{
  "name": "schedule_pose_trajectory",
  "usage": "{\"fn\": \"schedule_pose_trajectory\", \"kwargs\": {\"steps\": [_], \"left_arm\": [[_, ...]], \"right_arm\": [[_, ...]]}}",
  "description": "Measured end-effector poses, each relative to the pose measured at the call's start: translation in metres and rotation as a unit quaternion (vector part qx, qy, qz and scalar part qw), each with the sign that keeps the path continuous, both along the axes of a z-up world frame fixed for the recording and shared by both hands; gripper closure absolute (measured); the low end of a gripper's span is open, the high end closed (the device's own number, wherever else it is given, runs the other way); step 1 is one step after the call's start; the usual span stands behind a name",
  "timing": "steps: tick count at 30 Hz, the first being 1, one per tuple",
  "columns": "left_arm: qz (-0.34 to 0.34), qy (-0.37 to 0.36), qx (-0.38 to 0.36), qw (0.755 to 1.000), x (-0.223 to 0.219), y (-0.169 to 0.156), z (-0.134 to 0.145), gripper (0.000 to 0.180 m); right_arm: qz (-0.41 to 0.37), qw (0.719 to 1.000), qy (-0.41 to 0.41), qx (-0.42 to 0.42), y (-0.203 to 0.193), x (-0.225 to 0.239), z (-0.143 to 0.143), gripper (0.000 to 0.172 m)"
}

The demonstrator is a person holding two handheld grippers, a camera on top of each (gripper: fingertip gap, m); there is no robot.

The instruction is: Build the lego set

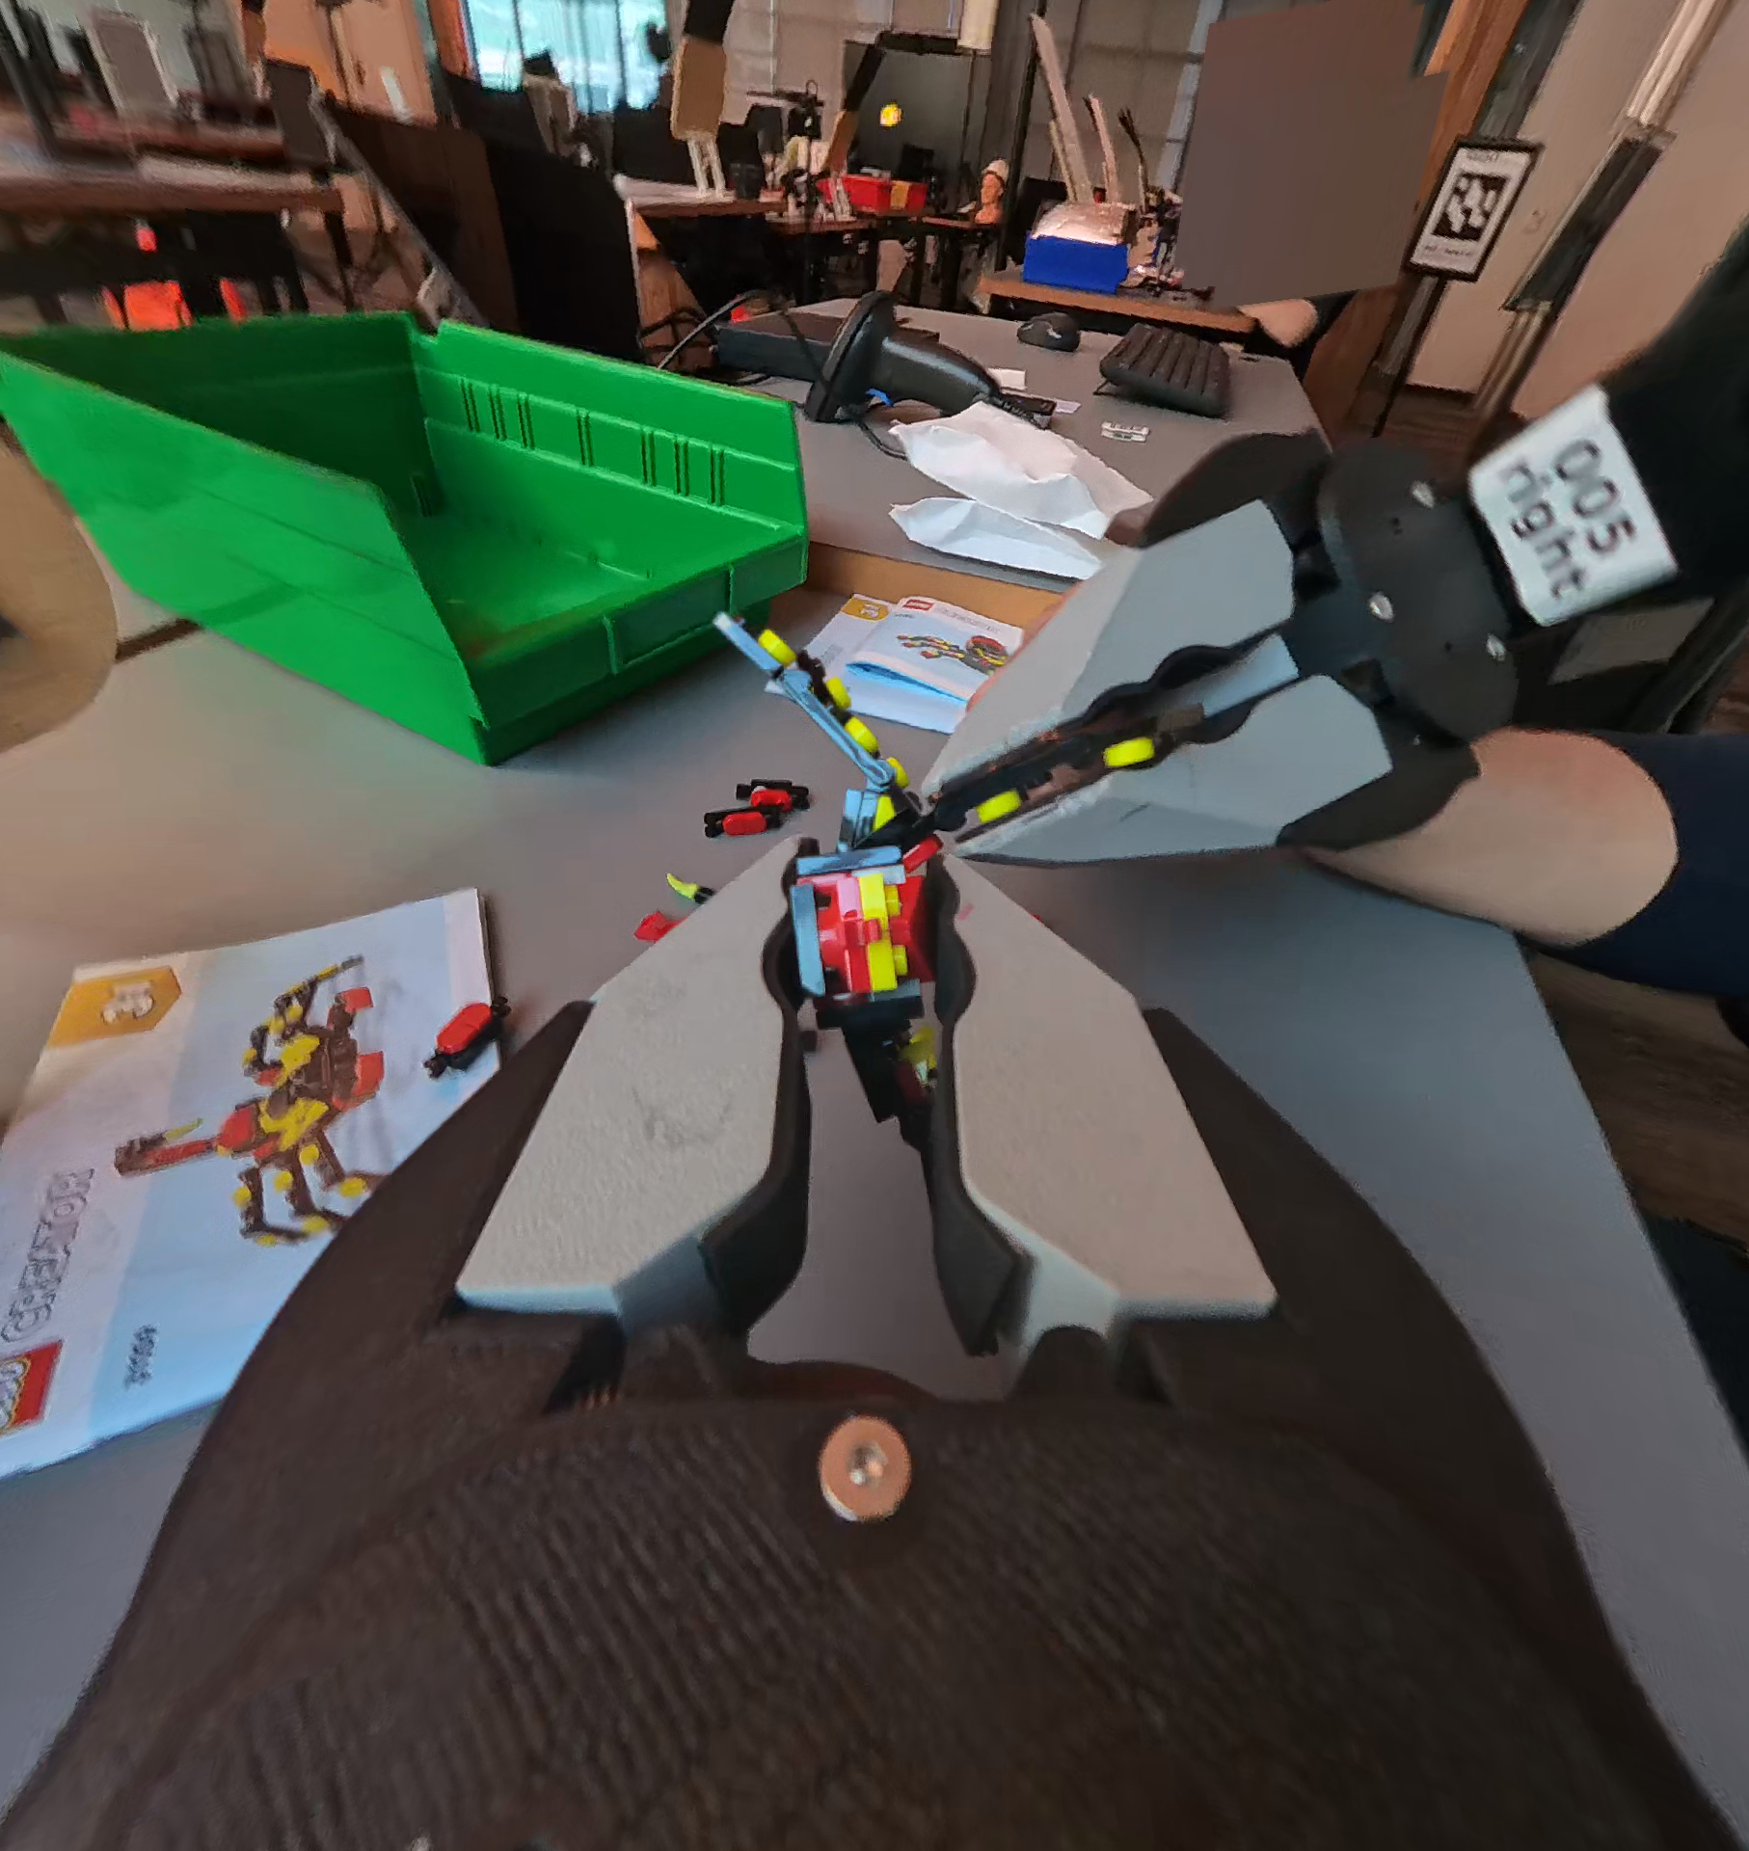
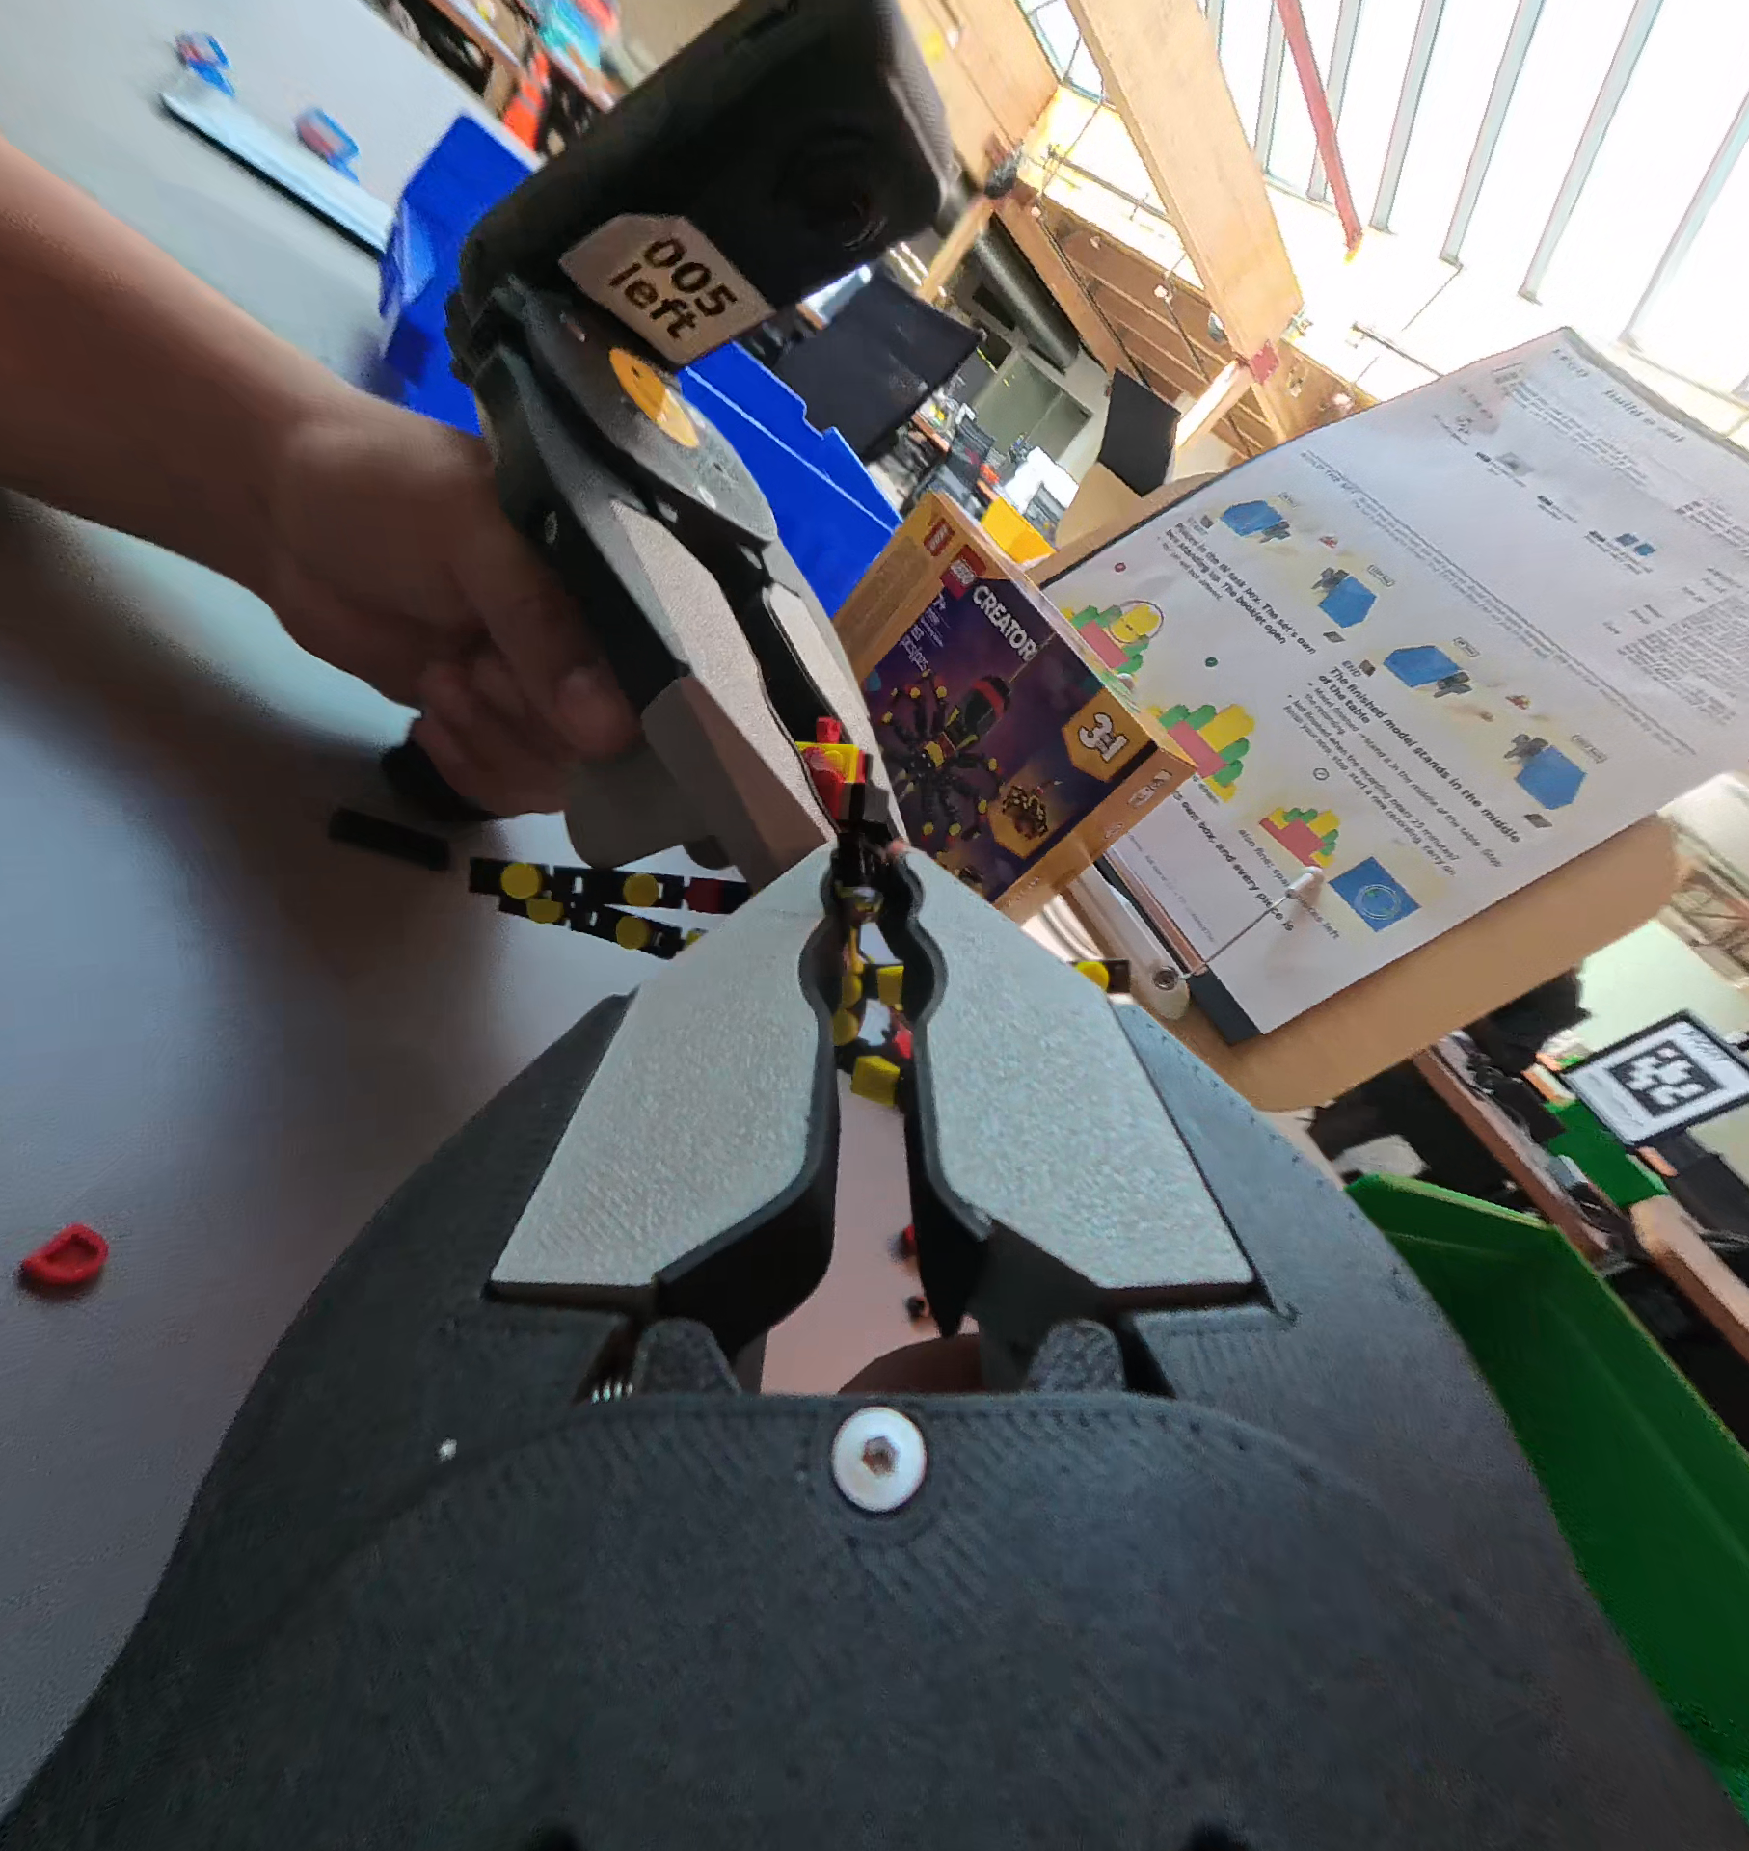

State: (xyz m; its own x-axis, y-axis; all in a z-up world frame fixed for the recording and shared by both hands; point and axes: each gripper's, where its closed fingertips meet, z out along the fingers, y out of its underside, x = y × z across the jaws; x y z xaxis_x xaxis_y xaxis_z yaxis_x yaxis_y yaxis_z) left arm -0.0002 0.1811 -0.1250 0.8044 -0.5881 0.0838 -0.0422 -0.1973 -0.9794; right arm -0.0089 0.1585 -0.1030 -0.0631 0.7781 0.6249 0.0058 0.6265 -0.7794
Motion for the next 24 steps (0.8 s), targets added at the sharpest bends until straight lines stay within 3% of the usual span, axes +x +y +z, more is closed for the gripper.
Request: {"fn": "schedule_pose_trajectory", "kwargs": {"steps": [4, 9, 11, 15, 18, 24], "left_arm": [[-0.018, 0.03, 0.019, 0.999, 0.001, -0.005, 0.002, 0.161], [-0.073, 0.0, 0.019, 0.997, 0.017, -0.015, 0.006, 0.16], [-0.095, -0.027, 0.022, 0.995, 0.021, -0.02, 0.013, 0.16], [-0.1, 0.006, 0.023, 0.995, 0.019, -0.023, 0.01, 0.16], [-0.093, 0.009, 0.029, 0.995, 0.021, -0.023, 0.012, 0.16], [-0.046, 0.035, 0.034, 0.998, 0.012, -0.011, 0.006, 0.16]], "right_arm": [[0.026, 0.997, -0.003, -0.066, -0.002, 0.0, 0.003, 0.167], [0.025, 0.99, -0.004, -0.14, 0.007, 0.003, 0.014, 0.168], [0.059, 0.978, -0.003, -0.201, 0.005, 0.006, 0.019, 0.168], [0.113, 0.95, -0.032, -0.289, 0.0, 0.006, 0.017, 0.168], [0.125, 0.943, -0.029, -0.308, 0.001, 0.008, 0.019, 0.168], [0.09, 0.956, -0.032, -0.277, 0.006, 0.004, 0.014, 0.167]]}}
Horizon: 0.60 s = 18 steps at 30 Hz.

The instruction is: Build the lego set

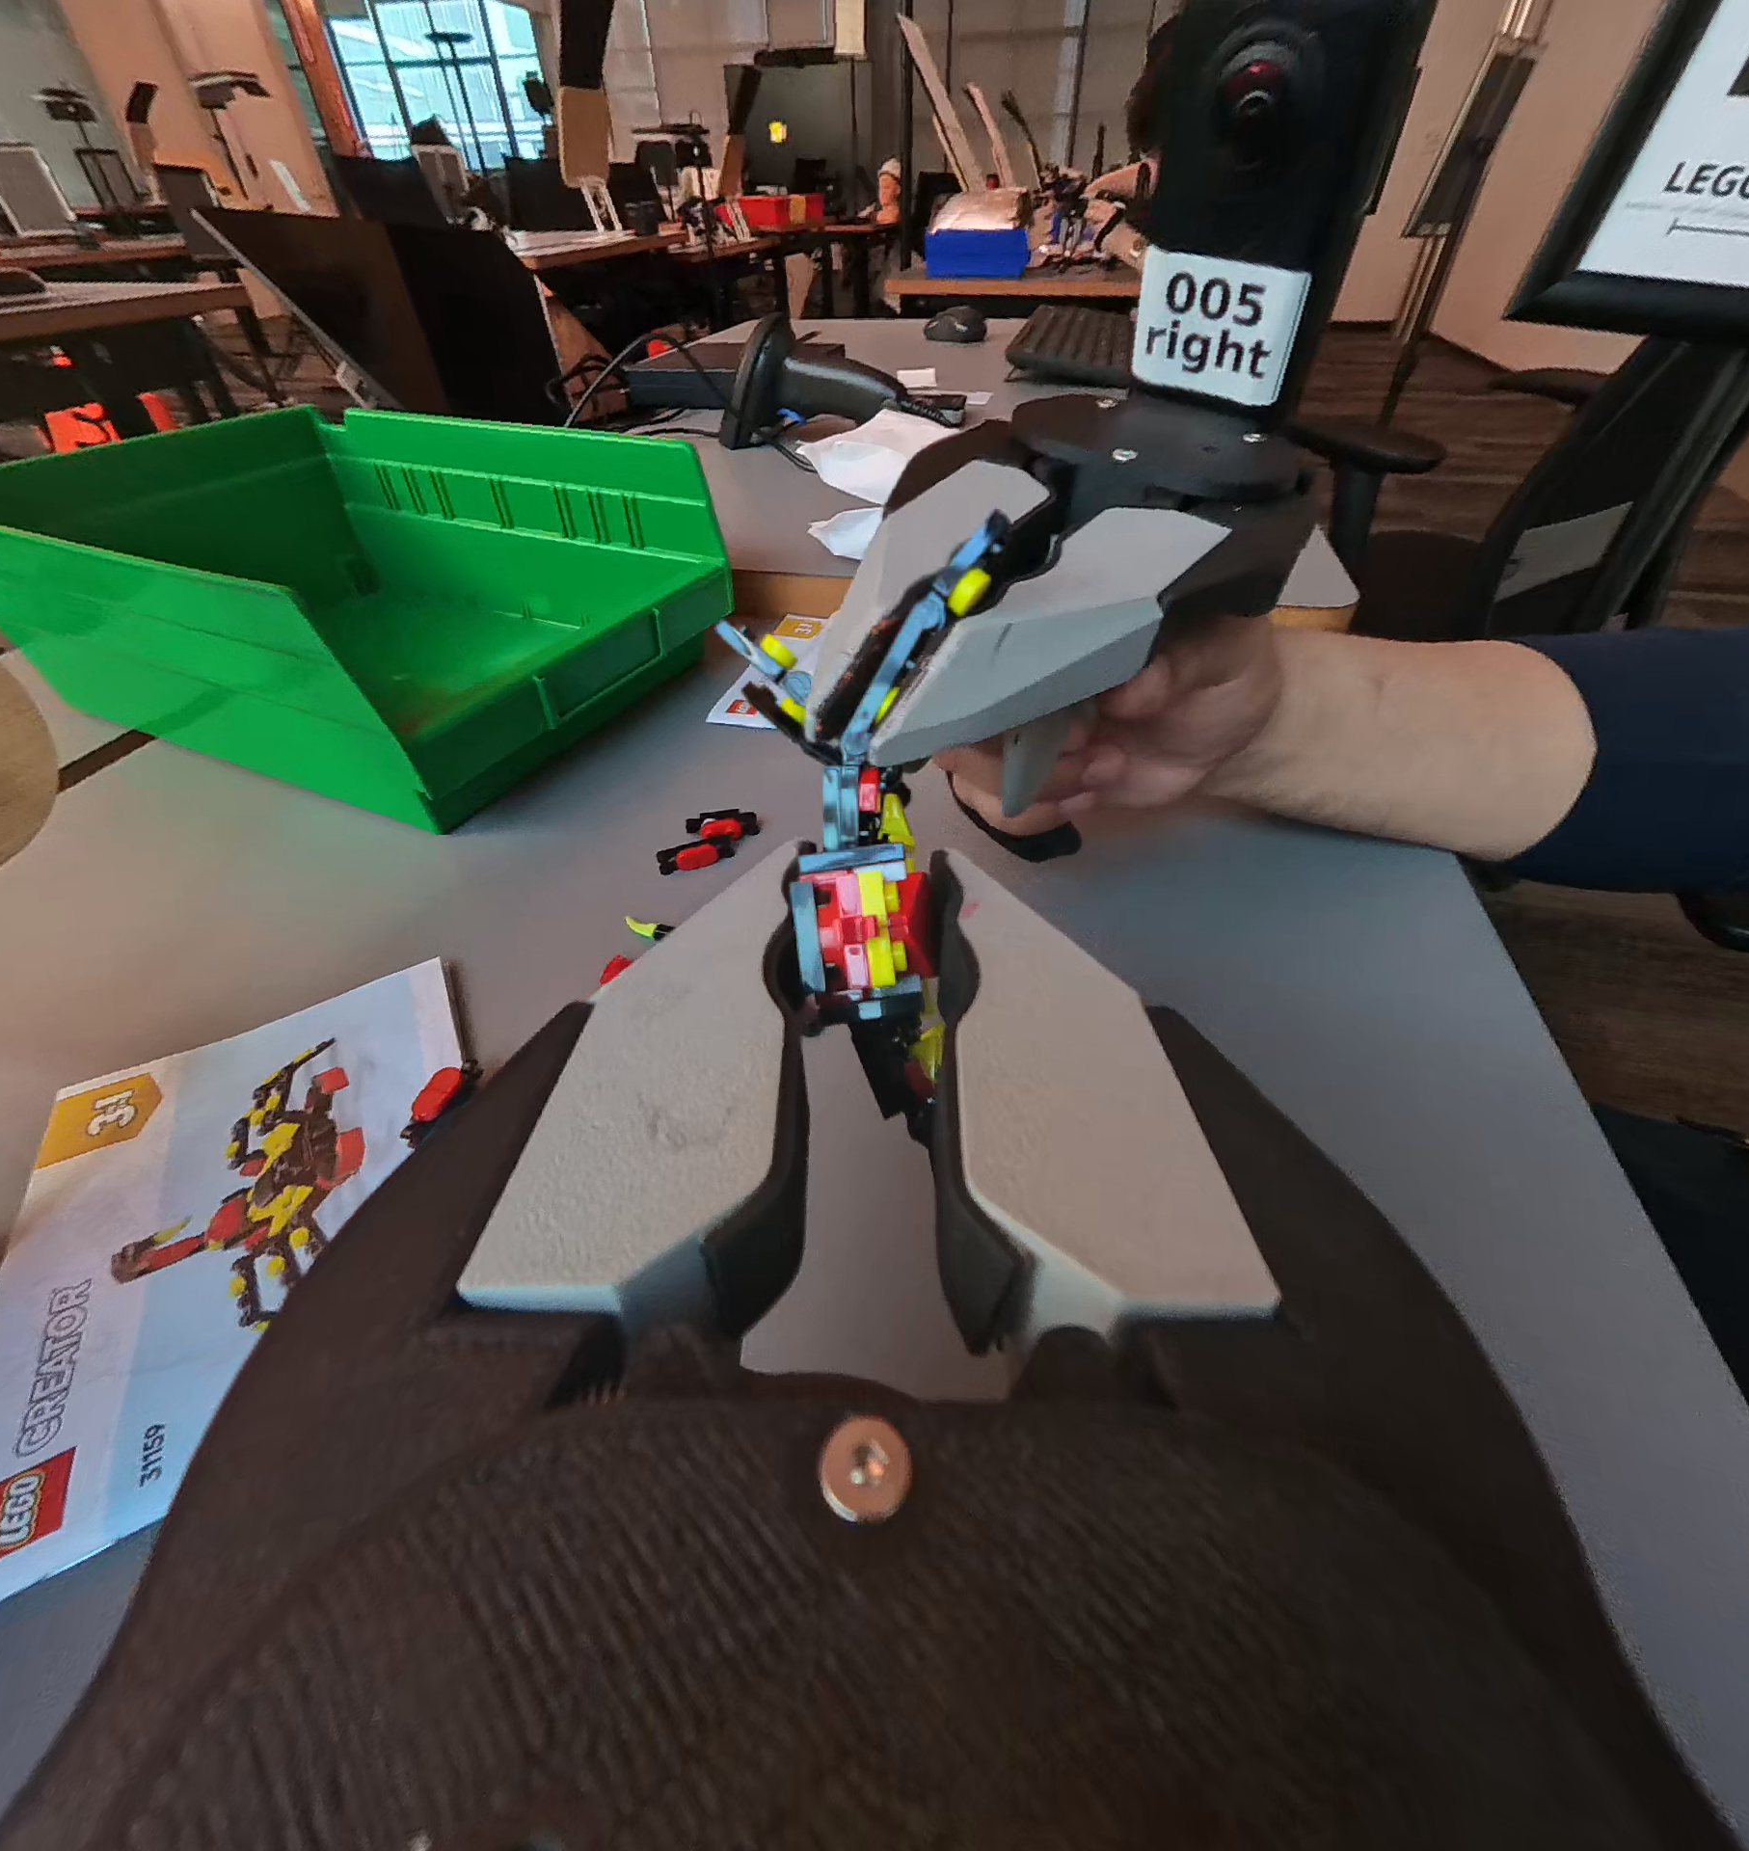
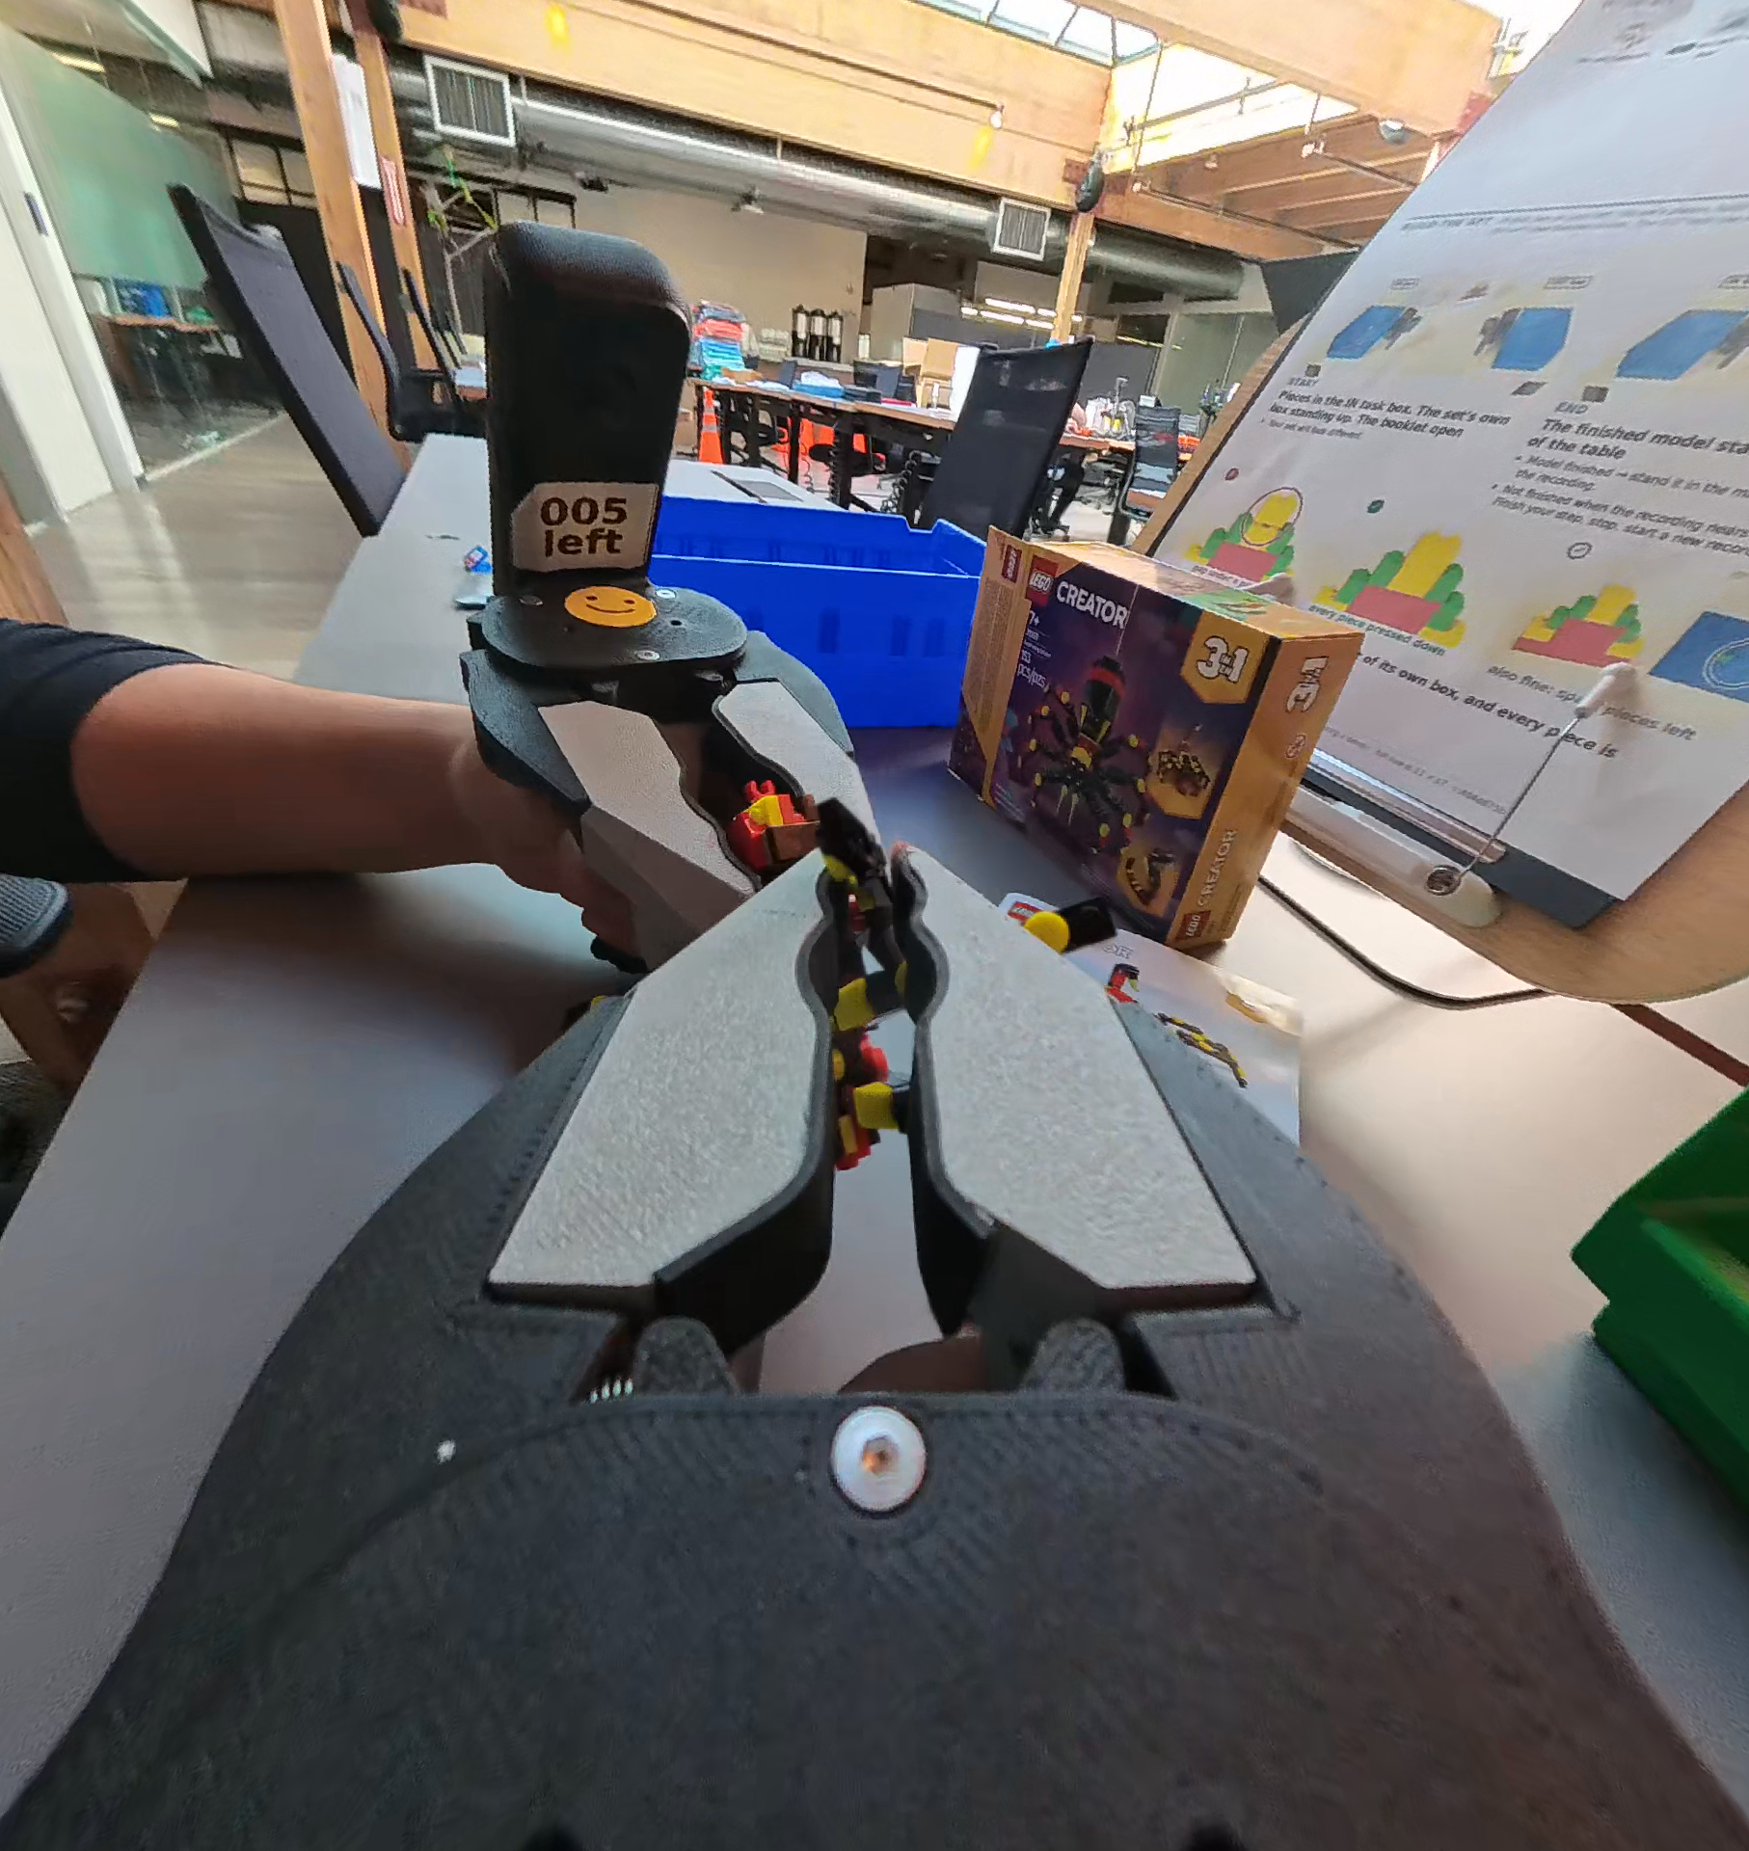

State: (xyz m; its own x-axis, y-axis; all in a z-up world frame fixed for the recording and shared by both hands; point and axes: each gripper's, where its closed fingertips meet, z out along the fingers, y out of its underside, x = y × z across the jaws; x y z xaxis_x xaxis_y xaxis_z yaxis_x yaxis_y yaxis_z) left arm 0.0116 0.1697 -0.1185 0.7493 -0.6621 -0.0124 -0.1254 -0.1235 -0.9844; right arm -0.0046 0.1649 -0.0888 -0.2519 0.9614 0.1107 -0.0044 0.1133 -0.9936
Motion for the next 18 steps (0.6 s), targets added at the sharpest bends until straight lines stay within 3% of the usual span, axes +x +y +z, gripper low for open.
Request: {"fn": "schedule_pose_trajectory", "kwargs": {"steps": [6, 9, 15, 18], "left_arm": [[0.024, -0.004, 0.011, 1.0, -0.006, 0.003, 0.005, 0.153], [0.014, -0.005, 0.021, 1.0, -0.004, 0.0, 0.008, 0.159], [0.033, 0.016, 0.034, 0.999, -0.007, 0.003, 0.01, 0.159], [0.038, 0.016, 0.021, 0.999, -0.008, 0.004, 0.008, 0.159]], "right_arm": [[-0.013, 1.0, 0.014, -0.02, 0.009, 0.004, 0.008, 0.167], [-0.006, 0.999, 0.022, -0.032, 0.009, 0.006, 0.012, 0.167], [-0.022, 0.999, 0.043, -0.012, 0.009, 0.006, 0.015, 0.166], [-0.034, 0.998, 0.052, 0.023, 0.006, 0.005, 0.014, 0.156]]}}
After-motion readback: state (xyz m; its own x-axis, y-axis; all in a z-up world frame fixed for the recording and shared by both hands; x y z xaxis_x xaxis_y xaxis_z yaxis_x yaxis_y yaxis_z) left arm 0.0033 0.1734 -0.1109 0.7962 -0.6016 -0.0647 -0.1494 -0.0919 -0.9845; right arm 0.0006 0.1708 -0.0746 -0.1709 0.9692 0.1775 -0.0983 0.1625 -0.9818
